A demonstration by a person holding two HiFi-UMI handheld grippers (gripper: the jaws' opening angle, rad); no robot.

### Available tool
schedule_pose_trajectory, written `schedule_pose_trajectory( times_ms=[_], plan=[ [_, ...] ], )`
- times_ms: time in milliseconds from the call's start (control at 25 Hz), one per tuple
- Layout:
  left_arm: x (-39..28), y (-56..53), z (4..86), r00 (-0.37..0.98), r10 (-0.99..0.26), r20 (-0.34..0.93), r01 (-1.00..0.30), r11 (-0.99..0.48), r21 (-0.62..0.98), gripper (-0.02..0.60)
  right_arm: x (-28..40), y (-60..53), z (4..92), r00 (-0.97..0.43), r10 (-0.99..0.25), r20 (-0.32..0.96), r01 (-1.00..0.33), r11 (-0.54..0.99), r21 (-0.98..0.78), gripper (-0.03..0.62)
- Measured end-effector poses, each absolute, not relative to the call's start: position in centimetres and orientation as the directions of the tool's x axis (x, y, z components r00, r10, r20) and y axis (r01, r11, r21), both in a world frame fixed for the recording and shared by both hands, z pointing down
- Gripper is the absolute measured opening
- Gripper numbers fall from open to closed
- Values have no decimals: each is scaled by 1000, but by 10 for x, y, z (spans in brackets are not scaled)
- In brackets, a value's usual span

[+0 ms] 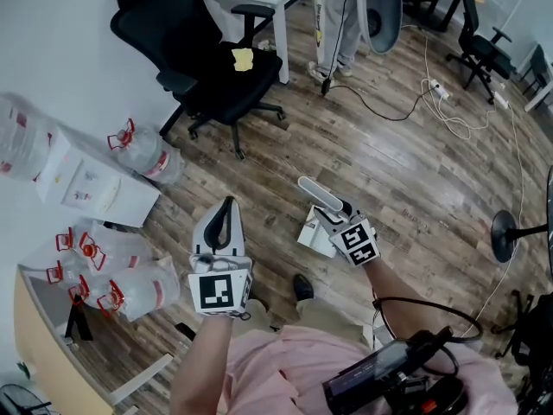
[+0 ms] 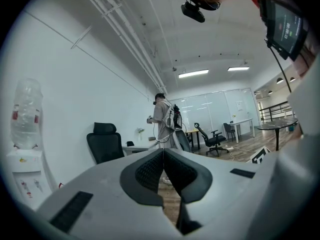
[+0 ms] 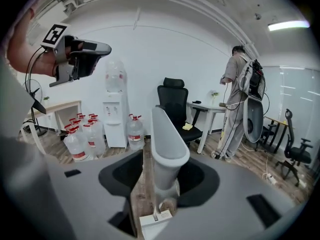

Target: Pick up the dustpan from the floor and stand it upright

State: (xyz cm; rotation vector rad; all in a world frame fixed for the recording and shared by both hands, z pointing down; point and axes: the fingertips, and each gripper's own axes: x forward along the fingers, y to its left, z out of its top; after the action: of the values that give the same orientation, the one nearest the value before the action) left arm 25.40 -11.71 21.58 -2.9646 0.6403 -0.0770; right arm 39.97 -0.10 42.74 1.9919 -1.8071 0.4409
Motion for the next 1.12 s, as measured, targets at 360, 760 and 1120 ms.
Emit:
schedule_pose_trajectory(
  times_ms=[360, 760, 1120],
  plan=[
    [273, -103, 188, 920, -390, -43, -393, -913, -112, 12, 409, 26, 348, 155, -922, 354, -988, -138, 74, 235],
    [304, -76, 114, 909, -386, -157, -403, -910, -98, 12, 392, -9, 182, 223, -973, 51, -973, -219, 69, 58],
    [293, -74, 73, 876, -437, -201, -465, -878, -114, 12, 374, -27, 148, 218, -976, -19, -971, -219, 99, 2]
  ],
)
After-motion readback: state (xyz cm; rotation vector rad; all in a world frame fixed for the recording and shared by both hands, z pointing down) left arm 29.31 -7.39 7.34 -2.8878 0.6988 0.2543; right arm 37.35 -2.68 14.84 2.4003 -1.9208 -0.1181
